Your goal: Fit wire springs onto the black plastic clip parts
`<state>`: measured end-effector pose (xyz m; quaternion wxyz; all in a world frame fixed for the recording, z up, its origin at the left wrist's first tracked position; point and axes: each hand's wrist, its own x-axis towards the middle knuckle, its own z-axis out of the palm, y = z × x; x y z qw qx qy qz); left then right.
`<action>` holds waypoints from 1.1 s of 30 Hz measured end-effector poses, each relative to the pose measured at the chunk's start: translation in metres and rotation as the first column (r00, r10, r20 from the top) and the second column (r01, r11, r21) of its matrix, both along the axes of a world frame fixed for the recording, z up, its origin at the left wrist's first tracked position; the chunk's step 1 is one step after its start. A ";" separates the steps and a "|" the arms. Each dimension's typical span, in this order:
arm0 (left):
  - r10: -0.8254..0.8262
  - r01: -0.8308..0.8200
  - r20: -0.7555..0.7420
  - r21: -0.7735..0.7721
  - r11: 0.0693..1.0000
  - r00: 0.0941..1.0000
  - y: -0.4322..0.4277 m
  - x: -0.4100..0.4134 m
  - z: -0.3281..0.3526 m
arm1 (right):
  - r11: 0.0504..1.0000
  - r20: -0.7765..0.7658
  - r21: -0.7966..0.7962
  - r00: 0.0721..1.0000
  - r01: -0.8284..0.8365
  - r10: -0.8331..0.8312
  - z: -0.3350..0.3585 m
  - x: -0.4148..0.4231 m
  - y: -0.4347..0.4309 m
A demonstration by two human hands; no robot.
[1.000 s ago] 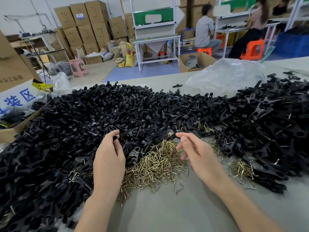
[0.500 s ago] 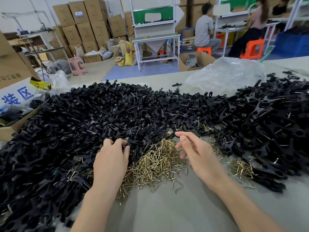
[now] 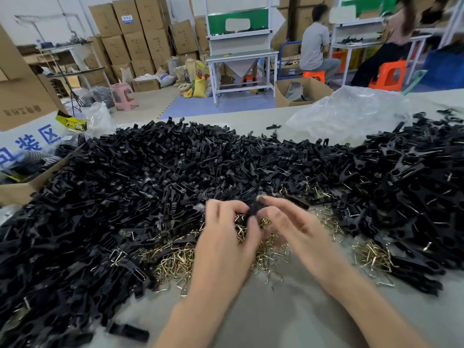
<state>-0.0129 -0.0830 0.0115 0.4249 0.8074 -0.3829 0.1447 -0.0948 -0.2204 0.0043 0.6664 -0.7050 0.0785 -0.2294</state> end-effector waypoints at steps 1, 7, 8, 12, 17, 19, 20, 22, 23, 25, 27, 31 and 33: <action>-0.044 0.044 -0.024 0.006 0.999 0.999 -0.004 -0.006 -0.004 | 0.999 0.006 0.025 1.000 -0.025 0.025 0.000 0.000 0.004; -0.168 0.167 0.002 0.110 0.980 0.986 -0.005 -0.013 -0.006 | 0.987 0.056 0.137 0.994 0.084 -0.092 0.000 0.004 0.000; -0.196 0.195 -0.004 0.124 0.973 0.981 -0.005 -0.013 -0.007 | 0.981 0.064 0.154 0.990 0.114 -0.125 -0.001 0.004 -0.003; -0.223 0.233 -0.162 0.045 0.971 0.961 -0.007 -0.012 -0.007 | 0.943 0.041 0.268 0.976 0.197 -0.215 -0.002 0.005 -0.011; -0.148 0.143 -0.087 -0.058 0.988 0.985 -0.007 -0.006 -0.005 | 0.918 0.002 0.360 0.984 0.167 -0.180 -0.002 0.006 -0.013; -0.115 0.109 -0.051 -0.114 0.988 0.992 -0.006 -0.001 -0.004 | 0.924 -0.014 0.363 0.992 0.122 -0.126 -0.003 0.005 -0.012; -0.104 0.092 -0.085 -0.138 0.986 0.991 -0.005 0.001 -0.003 | 0.929 -0.022 0.355 0.995 0.102 -0.101 -0.003 0.005 -0.011; -0.121 0.076 -0.240 -0.188 0.979 0.963 -0.004 0.003 -0.001 | 0.942 -0.031 0.328 0.998 0.067 -0.060 -0.003 0.004 -0.009; -0.147 0.075 -0.339 -0.216 0.973 0.929 -0.004 0.004 -0.001 | 0.947 -0.037 0.315 0.998 0.056 -0.047 -0.002 0.004 -0.008; -0.169 0.066 -0.428 -0.245 0.967 0.888 -0.003 0.004 -0.002 | 0.955 -0.049 0.295 0.999 0.038 -0.024 -0.002 0.004 -0.007; -0.193 0.081 -0.442 -0.259 0.962 0.876 -0.003 0.003 -0.002 | 0.959 -0.060 0.283 0.998 0.014 0.003 -0.001 0.004 -0.005; -0.246 0.145 -0.467 -0.241 0.960 0.850 -0.003 0.000 -0.002 | 0.962 -0.053 0.273 0.998 -0.006 0.021 0.000 0.003 -0.002; -0.281 0.185 -0.495 -0.234 0.954 0.822 -0.003 -0.001 -0.003 | 0.966 -0.038 0.258 0.999 -0.004 0.014 0.001 0.003 -0.003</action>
